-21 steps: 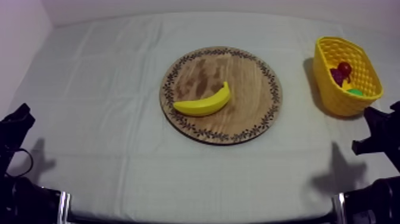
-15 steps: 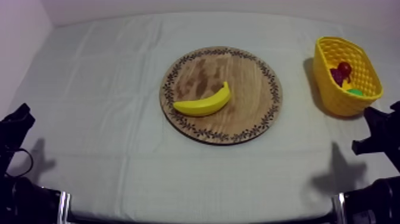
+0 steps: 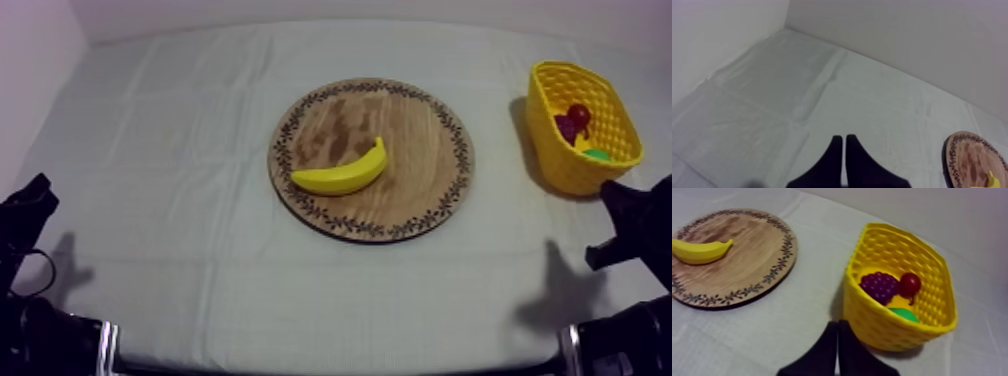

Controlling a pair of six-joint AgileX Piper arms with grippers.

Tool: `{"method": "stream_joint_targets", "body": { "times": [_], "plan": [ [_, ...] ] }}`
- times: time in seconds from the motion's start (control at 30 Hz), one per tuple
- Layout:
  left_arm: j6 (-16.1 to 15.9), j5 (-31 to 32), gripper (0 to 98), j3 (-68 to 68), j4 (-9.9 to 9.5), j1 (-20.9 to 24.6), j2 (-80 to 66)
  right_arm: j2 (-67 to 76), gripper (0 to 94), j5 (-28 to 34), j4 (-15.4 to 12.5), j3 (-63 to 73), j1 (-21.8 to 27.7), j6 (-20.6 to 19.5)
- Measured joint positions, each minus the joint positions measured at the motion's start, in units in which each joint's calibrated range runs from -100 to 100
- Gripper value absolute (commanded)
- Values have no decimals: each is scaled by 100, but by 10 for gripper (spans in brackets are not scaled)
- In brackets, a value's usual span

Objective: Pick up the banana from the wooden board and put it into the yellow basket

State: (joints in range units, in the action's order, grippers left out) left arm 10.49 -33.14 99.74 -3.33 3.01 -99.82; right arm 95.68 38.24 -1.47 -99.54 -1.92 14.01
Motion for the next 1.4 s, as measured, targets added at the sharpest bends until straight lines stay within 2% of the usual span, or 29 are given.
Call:
{"method": "stream_joint_targets", "body": {
  "times": [0.3, 0.53, 0.67, 0.83, 1.0, 1.23, 1.4],
  "plan": [
    [0, 0, 1, 0, 0, 0, 0, 6, 5, 0, 0, -5, -779, 68],
    [0, 0, 1, 0, 0, 0, 0, -11, 4, -30, 22, 33, -1003, -446],
    [0, 0, 1, 0, 0, 0, 0, -297, 4, -110, 400, 184, -1312, -482],
    [0, 0, 1, 0, 0, 0, 0, -1116, 4, -241, 818, 730, -1662, -289],
    [0, 0, 1, 0, 0, 0, 0, -2272, 4, 446, 966, 1791, -2035, -392],
    [0, 0, 1, 0, 0, 0, 0, -4177, 4, 1832, 702, 3903, -2354, -382],
    [0, 0, 1, 0, 0, 0, 0, -5546, 4, 2837, 676, 5449, -2563, -382]
  ]
}}
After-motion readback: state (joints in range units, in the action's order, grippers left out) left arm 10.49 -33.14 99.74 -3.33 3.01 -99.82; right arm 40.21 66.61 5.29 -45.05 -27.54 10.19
